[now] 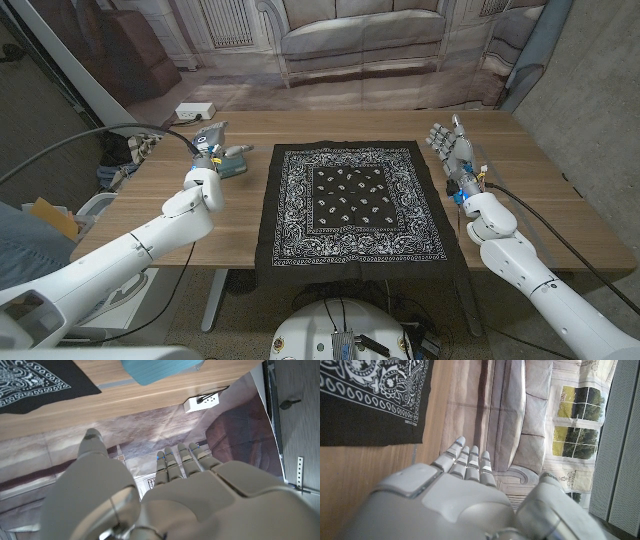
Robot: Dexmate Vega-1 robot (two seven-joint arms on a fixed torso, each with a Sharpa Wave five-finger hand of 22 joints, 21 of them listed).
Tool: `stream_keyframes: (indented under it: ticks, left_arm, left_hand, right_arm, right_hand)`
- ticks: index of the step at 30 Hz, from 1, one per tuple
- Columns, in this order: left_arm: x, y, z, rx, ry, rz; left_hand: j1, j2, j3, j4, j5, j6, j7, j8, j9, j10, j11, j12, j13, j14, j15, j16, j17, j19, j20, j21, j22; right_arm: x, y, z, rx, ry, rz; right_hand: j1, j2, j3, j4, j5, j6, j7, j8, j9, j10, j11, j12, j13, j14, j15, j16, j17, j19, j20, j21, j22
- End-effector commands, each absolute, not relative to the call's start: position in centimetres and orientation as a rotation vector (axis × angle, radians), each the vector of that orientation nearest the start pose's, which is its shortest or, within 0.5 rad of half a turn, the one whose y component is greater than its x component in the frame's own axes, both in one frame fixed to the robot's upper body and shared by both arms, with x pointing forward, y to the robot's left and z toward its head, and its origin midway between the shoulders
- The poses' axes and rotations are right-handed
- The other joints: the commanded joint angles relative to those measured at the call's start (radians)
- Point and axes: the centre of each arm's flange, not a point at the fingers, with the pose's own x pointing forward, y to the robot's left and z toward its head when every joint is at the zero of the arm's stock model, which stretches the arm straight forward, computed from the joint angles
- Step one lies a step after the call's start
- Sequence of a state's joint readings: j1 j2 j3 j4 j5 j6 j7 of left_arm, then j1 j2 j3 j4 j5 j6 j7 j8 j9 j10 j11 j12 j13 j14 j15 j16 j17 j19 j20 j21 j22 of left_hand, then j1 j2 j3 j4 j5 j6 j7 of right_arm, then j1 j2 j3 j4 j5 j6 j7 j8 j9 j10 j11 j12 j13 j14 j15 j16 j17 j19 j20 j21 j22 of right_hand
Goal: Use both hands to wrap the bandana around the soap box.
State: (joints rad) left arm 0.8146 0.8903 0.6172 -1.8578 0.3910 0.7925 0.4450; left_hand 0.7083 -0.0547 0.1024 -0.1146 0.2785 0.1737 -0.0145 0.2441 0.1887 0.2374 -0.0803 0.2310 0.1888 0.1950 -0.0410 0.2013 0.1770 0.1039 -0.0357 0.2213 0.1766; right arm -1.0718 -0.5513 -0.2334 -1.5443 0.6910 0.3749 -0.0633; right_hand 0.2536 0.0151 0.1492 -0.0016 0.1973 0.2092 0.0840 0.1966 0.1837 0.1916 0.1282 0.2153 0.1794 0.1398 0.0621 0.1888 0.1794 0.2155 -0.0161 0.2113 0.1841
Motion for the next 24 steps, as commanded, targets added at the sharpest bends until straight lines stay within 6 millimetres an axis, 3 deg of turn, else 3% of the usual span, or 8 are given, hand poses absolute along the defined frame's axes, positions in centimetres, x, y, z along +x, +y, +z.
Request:
stream_keyframes:
  ticks: [1,12,24]
  left_arm:
    - [57.4,33.9,3.3,1.409,-0.307,0.740]
    - [58.2,34.3,3.9,1.561,-0.192,0.731]
    - [58.8,34.7,4.7,1.674,-0.093,0.690]
  left_hand:
    - [0.018,-0.002,0.003,-0.014,0.001,0.017,-0.005,0.000,0.004,0.016,-0.006,0.008,0.002,0.014,-0.023,0.004,0.000,0.013,-0.014,0.004,0.003]
    - [0.068,-0.013,0.003,-0.033,0.007,0.001,-0.005,-0.013,0.005,0.018,-0.024,0.000,0.005,0.020,-0.023,-0.002,0.001,0.014,-0.004,-0.003,0.004]
    - [0.096,-0.014,0.002,-0.035,0.013,0.013,-0.020,-0.014,0.006,0.016,-0.031,-0.006,0.008,0.016,-0.028,-0.007,0.004,0.022,-0.020,-0.003,0.006]
  right_arm:
    - [58.6,-32.3,-3.5,0.171,-0.720,0.126]
    - [58.9,-32.1,-3.5,0.182,-0.712,0.126]
    - [58.9,-31.8,-3.2,0.197,-0.715,0.130]
  right_hand:
    - [-0.004,0.006,-0.002,0.002,0.001,0.008,0.001,0.009,0.005,0.009,0.003,0.008,0.005,0.011,-0.005,0.004,0.002,0.012,-0.003,0.004,0.001]
    - [-0.009,0.006,-0.005,0.003,0.000,0.013,-0.002,0.009,0.005,0.014,0.001,0.009,0.005,0.015,-0.006,0.005,0.002,0.015,-0.002,0.004,0.002]
    - [-0.013,0.006,-0.007,0.004,0.000,0.018,-0.004,0.009,0.005,0.019,0.003,0.010,0.005,0.018,-0.006,0.004,0.002,0.017,-0.002,0.003,0.002]
